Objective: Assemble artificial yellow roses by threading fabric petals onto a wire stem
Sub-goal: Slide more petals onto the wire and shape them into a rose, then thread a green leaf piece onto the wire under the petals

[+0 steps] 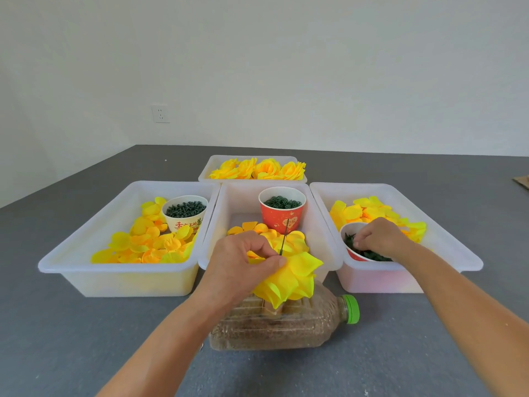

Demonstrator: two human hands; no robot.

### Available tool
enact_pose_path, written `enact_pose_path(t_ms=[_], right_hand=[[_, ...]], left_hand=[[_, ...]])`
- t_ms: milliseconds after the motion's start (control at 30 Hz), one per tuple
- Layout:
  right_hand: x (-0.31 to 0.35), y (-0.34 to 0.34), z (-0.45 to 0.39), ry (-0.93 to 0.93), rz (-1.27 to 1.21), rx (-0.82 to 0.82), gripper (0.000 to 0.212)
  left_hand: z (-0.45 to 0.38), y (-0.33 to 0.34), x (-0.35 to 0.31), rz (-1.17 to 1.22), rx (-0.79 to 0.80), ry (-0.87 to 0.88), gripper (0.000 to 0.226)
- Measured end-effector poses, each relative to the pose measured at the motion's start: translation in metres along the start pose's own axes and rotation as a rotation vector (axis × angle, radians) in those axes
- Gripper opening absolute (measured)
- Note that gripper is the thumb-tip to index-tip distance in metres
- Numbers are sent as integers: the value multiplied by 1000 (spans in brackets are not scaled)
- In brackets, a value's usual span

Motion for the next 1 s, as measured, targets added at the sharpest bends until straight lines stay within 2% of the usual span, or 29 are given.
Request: enact_pose_path(t_ms=[200, 467, 600, 700, 833, 1000], right_hand=[[-7, -16, 5, 30, -446, -76, 6], [0, -27, 24, 13, -1040, 78, 7], [25, -28, 48, -53, -1119, 169, 17], [51, -25, 73, -155, -1161, 303, 22], [87, -16, 108, -238, -1205, 493, 14], [109, -5, 129, -304, -1174, 514, 19]], left_hand=[[-2, 0, 0, -4, 7, -1, 15], [-2, 0, -1, -36, 16, 3, 21], [-3, -1, -3, -58, 24, -2, 24], [-3, -1, -5, -55, 23, -9, 23], [-3, -2, -5, -51, 23, -11, 20], [-4, -2, -6, -50, 25, -5, 21]])
Point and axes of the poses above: each hand's wrist, its own z-axis away from the middle knuckle, its own y-axis out of the palm, x = y × z, the point moved 6 cm from there along -z, towards the middle knuckle, and after that the axes turned 8 degrees about y, right-handed, at the moved point
